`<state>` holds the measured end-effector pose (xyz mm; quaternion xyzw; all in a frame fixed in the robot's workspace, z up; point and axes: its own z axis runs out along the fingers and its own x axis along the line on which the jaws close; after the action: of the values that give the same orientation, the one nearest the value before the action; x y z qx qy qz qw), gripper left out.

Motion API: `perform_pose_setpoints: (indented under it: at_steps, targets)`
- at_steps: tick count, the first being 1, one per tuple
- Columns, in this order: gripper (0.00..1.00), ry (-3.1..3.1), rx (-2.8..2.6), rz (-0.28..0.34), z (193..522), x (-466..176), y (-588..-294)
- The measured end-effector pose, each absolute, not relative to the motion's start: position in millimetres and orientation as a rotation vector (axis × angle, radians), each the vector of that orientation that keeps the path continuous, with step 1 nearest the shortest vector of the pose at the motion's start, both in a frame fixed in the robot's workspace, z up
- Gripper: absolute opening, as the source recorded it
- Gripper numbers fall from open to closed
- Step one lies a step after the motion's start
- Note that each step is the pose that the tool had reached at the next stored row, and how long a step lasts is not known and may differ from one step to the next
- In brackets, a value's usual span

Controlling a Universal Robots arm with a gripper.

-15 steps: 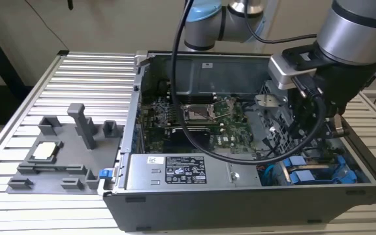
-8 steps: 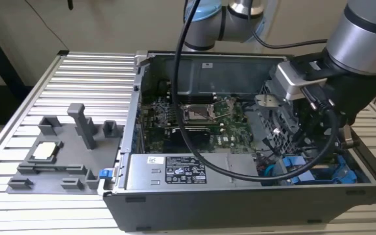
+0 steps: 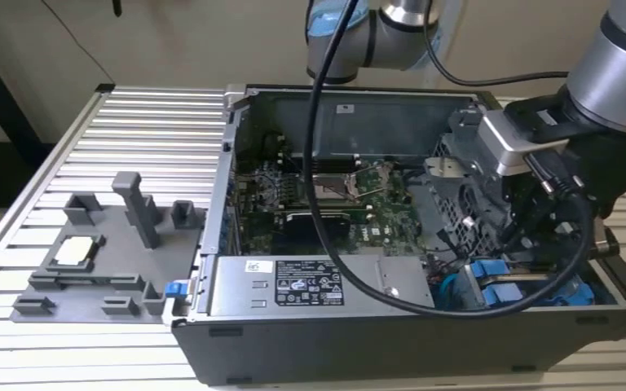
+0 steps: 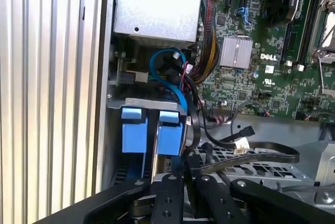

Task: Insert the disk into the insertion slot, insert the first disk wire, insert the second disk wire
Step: 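Insert the second disk wire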

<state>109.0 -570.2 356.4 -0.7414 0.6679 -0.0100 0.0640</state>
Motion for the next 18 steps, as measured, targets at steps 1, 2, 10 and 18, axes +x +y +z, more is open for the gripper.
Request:
perform_pose_setpoints:
  at_steps: [1, 2, 10, 18]
  targets:
    - [0.16, 2.018, -2.239, -0.031, 356, 110, -570]
    - [0.16, 2.018, -2.240, -0.031, 356, 112, -571]
    - [0.16, 2.035, -2.238, -0.016, 355, 120, -571]
    - [0.16, 2.153, -2.127, -0.024, 352, 121, -571]
